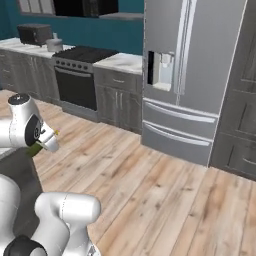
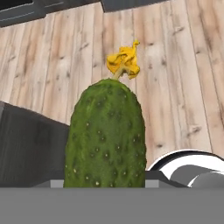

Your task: Turn on the sink faucet. Then move the cucumber from the counter to the sink. Turn off the sink. Move the vegetable from the sink to the pot next to the stove. Finally move the pot to the front right burner.

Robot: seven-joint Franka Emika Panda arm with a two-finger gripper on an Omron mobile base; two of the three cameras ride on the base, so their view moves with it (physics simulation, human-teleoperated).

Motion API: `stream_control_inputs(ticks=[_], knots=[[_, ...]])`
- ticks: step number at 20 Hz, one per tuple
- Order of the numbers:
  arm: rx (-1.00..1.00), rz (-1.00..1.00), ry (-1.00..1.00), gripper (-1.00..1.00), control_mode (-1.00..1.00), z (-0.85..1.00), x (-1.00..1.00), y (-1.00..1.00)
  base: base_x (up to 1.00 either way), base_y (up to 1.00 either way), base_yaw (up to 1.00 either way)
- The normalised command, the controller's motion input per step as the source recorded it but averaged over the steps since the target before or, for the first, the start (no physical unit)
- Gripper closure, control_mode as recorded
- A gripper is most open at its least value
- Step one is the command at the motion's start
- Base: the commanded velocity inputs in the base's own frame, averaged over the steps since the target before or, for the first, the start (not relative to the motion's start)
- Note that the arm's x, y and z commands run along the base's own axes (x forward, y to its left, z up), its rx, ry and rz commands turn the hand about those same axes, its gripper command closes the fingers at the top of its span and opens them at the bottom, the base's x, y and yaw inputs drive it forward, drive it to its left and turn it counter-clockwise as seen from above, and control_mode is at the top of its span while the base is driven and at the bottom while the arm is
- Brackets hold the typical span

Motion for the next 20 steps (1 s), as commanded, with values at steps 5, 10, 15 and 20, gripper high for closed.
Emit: stream_control_inputs(ticks=[5,10,15,20], knots=[[0.0,0.0,0.0,1.0,1.0,0.0,0.0,0.0,0.89,-0.5,0.41],[0.0,0.0,0.0,1.0,1.0,0.0,0.0,0.0,0.81,-0.53,0.42],[0.0,0.0,0.0,1.0,1.0,0.0,0.0,0.0,0.83,-0.46,0.43],[0.0,0.0,0.0,1.0,1.0,0.0,0.0,0.0,0.85,-0.42,0.44]])
